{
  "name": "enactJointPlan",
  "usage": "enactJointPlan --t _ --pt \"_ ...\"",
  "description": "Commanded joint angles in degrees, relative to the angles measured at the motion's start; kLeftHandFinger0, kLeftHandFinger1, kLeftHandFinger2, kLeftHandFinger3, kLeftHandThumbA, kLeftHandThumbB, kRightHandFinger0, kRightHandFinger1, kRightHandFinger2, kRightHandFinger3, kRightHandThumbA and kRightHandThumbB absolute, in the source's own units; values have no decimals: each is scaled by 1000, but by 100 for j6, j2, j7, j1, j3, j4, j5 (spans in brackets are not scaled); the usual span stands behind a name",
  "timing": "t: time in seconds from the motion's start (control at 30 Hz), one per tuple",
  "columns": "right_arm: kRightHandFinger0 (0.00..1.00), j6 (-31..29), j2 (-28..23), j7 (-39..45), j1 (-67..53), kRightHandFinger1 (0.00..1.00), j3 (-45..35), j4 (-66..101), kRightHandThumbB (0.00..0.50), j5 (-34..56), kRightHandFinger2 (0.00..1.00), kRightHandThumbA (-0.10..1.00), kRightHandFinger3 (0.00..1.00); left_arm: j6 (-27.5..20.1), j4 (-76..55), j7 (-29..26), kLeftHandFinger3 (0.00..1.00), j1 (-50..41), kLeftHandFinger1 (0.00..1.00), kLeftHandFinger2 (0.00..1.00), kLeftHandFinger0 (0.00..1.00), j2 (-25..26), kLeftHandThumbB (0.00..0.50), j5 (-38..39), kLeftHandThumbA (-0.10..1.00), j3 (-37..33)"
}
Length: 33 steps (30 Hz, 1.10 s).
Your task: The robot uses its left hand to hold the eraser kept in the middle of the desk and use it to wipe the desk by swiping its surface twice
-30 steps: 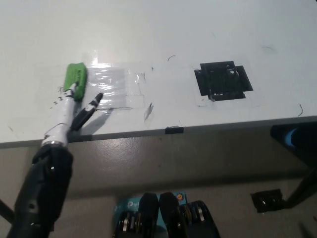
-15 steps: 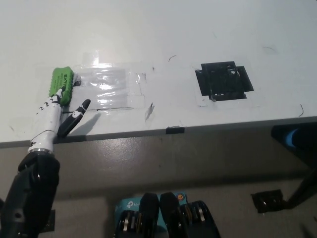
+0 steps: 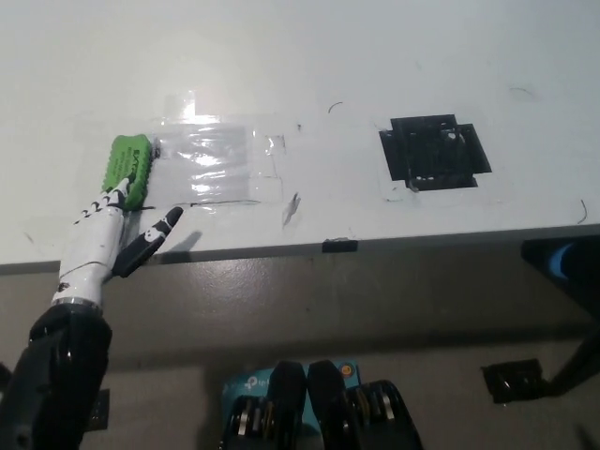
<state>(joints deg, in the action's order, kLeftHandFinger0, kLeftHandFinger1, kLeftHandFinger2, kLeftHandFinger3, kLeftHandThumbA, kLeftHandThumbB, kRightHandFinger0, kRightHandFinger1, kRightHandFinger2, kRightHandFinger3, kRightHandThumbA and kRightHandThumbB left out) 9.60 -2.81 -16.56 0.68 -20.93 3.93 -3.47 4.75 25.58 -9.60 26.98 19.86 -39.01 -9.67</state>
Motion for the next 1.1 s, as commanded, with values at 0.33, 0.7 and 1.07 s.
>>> enactJointPlan --t 0.33,0.7,1.07 --pt "1000 -238 -111 51 -126 938 -38 250 0 149 898 1000 937 135 -1879 -182 1000 1147 1000 1000 1000 1196 332 -1093 1000 46" --pt "994 -209 -143 95 -126 918 3 253 78 184 880 1000 909 634 -4349 299 1000 -247 1000 1000 1000 338 267 -26 1000 830" --pt "947 -113 -210 157 -95 912 57 270 139 177 878 1000 893 -644 -4731 317 1000 -3235 1000 1000 1000 -1193 61 1372 1000 292"
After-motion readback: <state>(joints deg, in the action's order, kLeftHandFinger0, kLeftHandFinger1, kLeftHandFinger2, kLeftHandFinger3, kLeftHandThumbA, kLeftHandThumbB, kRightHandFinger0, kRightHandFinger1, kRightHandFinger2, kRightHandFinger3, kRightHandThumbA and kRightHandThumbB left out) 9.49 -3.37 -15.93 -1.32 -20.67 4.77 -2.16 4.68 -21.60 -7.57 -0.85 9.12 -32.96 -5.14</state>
